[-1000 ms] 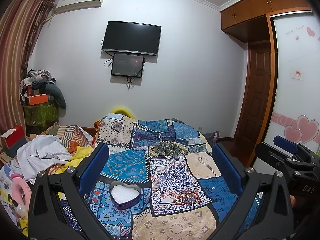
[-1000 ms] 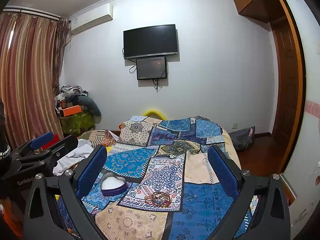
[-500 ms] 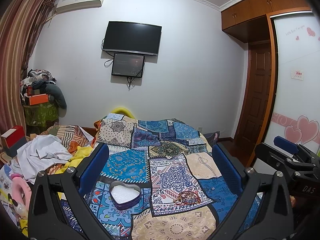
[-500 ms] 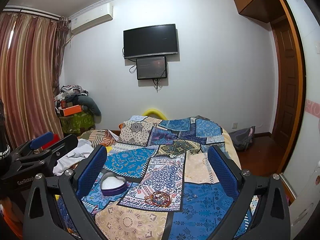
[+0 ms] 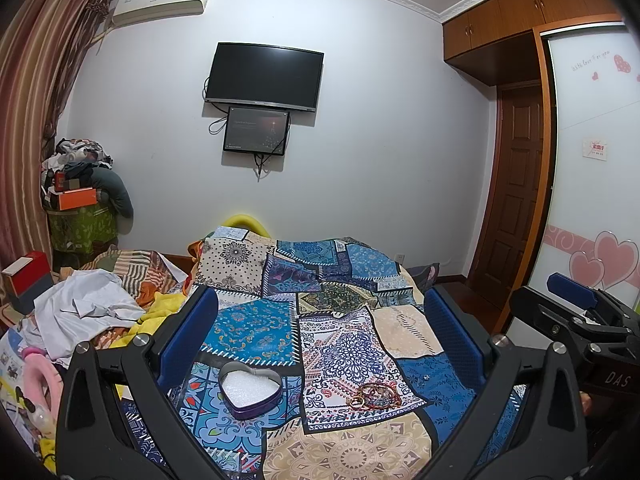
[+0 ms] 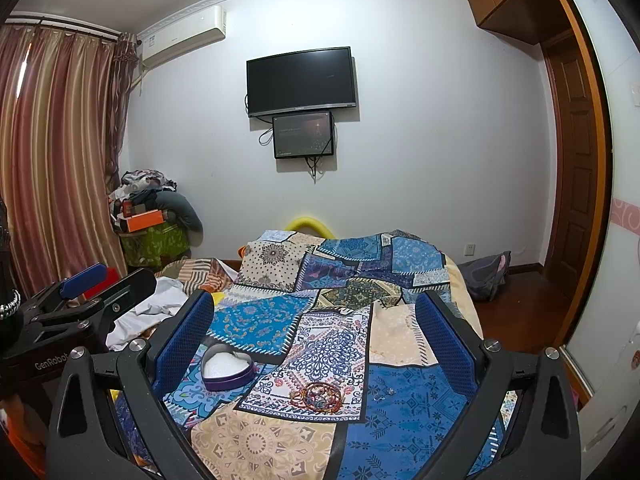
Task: Organize jewelry
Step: 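Move the left gripper down toward the jewelry pile on the cloth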
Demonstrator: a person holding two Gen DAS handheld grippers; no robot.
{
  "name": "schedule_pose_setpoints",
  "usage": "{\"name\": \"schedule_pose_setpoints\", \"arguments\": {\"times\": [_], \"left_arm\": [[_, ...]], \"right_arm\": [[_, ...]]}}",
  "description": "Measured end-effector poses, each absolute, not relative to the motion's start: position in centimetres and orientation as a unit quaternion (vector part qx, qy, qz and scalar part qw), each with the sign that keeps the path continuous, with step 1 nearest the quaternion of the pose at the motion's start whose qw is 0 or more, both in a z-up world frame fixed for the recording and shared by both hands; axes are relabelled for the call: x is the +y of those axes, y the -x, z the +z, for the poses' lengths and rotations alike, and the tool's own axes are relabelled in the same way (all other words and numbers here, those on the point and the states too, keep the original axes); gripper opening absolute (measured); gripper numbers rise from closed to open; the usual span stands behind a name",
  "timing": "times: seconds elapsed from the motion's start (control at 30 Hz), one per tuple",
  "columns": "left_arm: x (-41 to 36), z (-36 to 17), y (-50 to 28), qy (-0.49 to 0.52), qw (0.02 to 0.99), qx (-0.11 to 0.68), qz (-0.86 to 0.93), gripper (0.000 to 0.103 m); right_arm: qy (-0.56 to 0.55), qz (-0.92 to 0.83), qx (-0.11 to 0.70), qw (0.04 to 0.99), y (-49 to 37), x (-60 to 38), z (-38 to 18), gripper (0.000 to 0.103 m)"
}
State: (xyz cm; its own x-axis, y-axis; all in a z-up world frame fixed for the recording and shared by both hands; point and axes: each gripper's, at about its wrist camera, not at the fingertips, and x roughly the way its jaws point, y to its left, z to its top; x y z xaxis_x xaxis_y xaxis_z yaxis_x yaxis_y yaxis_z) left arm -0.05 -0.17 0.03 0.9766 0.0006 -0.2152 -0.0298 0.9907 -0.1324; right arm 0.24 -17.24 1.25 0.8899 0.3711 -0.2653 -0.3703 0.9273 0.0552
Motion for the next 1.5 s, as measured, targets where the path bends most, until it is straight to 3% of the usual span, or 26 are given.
{"name": "schedule_pose_setpoints", "arguments": {"times": [0.9, 1.37, 1.5], "left_arm": [[-0.5, -1.2, -2.5, 0.059, 0.989, 0.136, 0.011, 0.103], [-2.5, -7.8, -10.3, 0.041, 0.964, 0.262, -0.010, 0.103], [-3.0, -10.5, -12.1, 0.030, 0.953, 0.302, -0.020, 0.098]], "right_arm": [[-0.015, 0.181, 0.169, 0.969, -2.8, -18.7, -1.0, 0.100], [-0.024, 0.098, 0.258, 0.961, -8.8, -23.5, -5.8, 0.100], [-0.021, 0.085, 0.285, 0.954, -9.9, -24.2, -7.3, 0.100]]}}
